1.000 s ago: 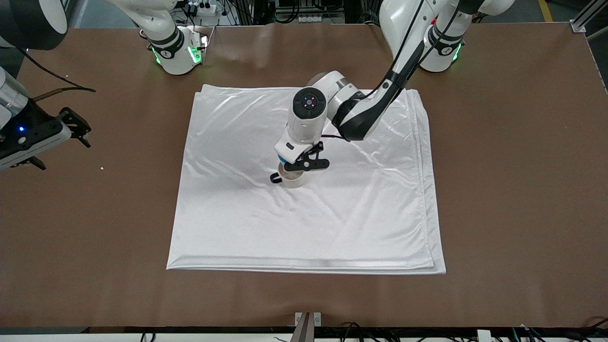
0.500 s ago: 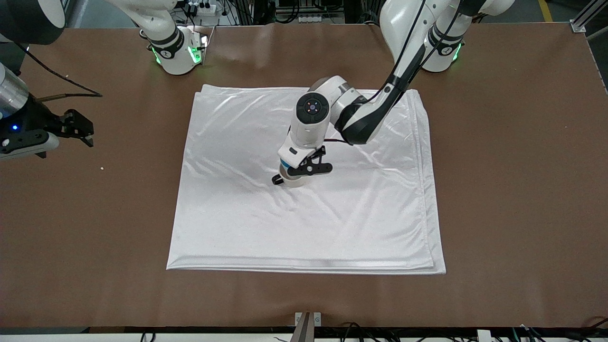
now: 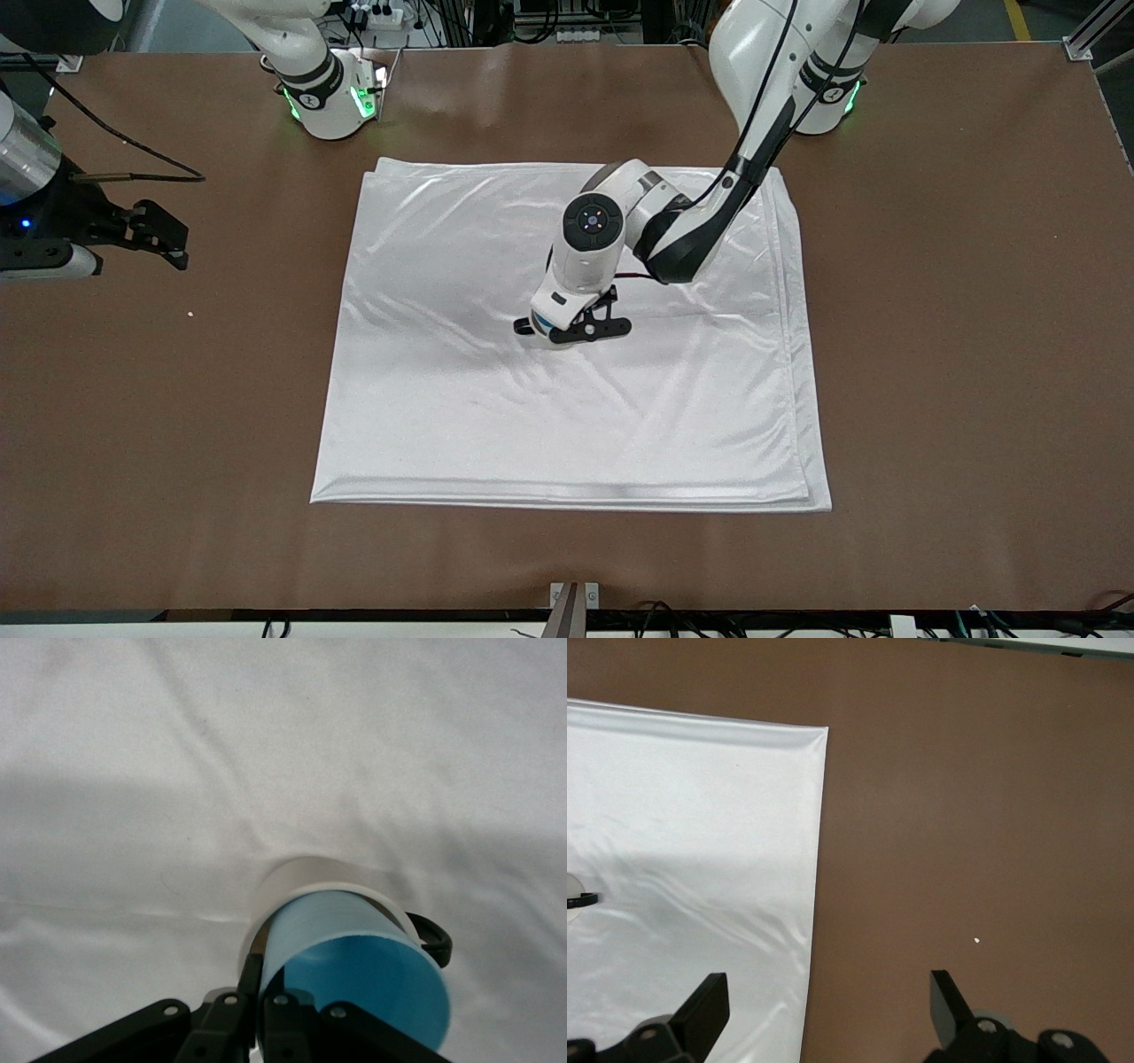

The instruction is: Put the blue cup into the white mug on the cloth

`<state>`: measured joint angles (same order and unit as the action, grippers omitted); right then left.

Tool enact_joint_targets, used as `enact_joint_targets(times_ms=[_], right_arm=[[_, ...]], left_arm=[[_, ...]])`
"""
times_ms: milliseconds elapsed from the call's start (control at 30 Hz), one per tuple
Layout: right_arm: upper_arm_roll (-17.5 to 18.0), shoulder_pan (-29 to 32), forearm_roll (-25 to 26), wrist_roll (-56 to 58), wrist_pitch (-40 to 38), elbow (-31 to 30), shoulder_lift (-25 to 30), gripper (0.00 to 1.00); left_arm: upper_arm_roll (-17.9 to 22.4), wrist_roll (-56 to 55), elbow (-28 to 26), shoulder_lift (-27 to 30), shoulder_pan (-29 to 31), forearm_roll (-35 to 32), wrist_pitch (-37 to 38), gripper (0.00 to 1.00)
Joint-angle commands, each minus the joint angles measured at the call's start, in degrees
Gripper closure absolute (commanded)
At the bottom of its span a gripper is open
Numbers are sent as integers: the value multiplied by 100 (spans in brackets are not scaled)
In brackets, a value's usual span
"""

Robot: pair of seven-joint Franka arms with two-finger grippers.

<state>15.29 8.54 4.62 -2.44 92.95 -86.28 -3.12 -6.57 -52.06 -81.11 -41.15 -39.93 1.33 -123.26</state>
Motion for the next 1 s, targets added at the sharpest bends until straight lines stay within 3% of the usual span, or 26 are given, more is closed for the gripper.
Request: enact_joint_targets(times_ms=[0, 100, 200, 500, 567, 600, 633, 967], right_arm=[[-26, 34, -163, -125, -145, 146, -5, 0], [-35, 43, -172, -116, -145, 146, -5, 0], [-35, 43, -172, -125, -145, 146, -5, 0], [-245, 43, -242, -64, -154, 111, 13, 0], [-359, 43, -365, -20, -154, 94, 13, 0], [-421, 34, -400, 24, -154, 85, 21, 0], [-482, 34, -426, 85, -180, 76, 30, 0], [-799, 34, -435, 235, -189, -117, 74, 0]], left_arm=[[25, -67, 87, -60, -23, -89, -40, 100], [16, -67, 87, -77, -23, -89, -57, 100], [24, -67, 87, -112, -23, -89, -66, 93], [16, -32, 87, -112, -23, -89, -66, 40], [16, -23, 87, -112, -23, -98, -66, 22], [16, -23, 87, -104, -23, -107, -66, 5], [24, -23, 87, -104, -32, -124, -66, 0], [33, -32, 87, 90, 3, -142, 22, 0]])
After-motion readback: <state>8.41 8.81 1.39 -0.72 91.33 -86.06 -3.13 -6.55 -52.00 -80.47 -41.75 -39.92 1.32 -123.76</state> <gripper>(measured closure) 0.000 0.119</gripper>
